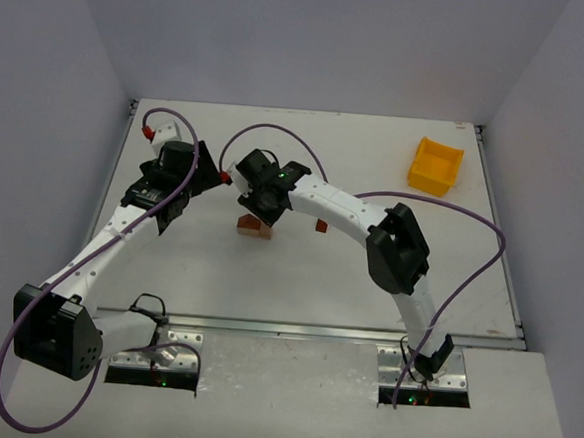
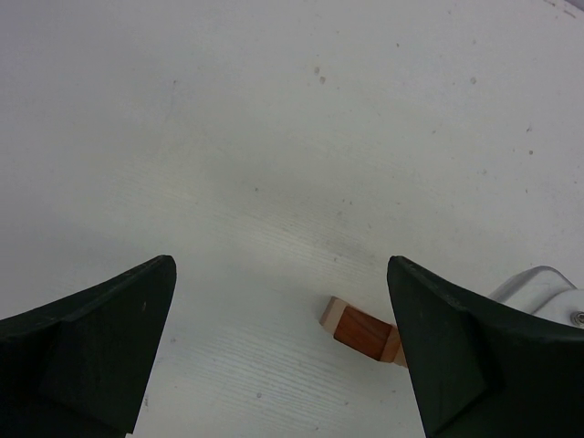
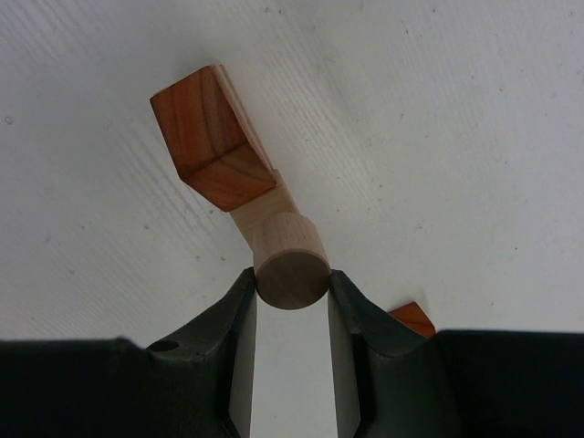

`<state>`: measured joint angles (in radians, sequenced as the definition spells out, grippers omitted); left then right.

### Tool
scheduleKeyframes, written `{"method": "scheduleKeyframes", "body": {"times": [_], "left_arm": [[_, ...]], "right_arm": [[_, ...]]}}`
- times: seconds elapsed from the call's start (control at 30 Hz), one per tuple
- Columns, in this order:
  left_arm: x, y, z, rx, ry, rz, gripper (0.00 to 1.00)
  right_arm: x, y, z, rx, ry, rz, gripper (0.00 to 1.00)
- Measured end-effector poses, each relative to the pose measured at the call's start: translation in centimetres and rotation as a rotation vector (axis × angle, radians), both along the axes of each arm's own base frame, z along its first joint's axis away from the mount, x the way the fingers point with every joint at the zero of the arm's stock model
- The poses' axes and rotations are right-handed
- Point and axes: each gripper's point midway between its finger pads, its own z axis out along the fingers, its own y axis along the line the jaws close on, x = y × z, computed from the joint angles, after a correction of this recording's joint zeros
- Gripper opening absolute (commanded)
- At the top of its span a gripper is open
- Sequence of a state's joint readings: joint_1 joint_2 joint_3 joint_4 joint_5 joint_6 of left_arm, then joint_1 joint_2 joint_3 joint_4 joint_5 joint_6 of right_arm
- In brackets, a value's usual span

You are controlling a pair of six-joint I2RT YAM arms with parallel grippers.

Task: Build the wood block tower

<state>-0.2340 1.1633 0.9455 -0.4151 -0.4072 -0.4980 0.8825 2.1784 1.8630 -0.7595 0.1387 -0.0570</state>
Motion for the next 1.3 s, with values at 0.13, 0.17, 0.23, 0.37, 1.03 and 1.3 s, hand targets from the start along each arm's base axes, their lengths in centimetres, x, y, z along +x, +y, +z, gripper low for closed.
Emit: {"method": "scheduleKeyframes", "body": {"times": [0.13,0.17,0.23,0.37,1.03,1.3], "left_arm": [[-0.1,0.0,-0.1,0.001,0.003,0.000,1.00],[-0.1,0.0,-0.1,0.001,0.004,0.000,1.00],[-0.1,0.0,-0.1,0.002,0.007,0.000,1.00],[-0.2,0.1,-0.2,0.005,0.014,0.001,1.00],[-0.5,0.2,-0.6,0.011,0.031,0.001,1.00],[-0.6,0.2,-0.7,0.014,0.036,0.001,1.00]], "right_arm": [[-0.1,0.0,0.0,-0.003,0.005,0.001,0.10],[-0.2,0.0,0.0,-0.002,0.006,0.002,0.10],[-0.3,0.0,-0.1,-0.003,0.010,0.004,0.11],[-0.4,0.1,-0.3,-0.004,0.017,0.007,0.11],[-0.3,0.5,-1.1,-0.015,0.036,0.011,0.13],[-0.3,0.6,-1.2,-0.021,0.040,0.012,0.14]]}}
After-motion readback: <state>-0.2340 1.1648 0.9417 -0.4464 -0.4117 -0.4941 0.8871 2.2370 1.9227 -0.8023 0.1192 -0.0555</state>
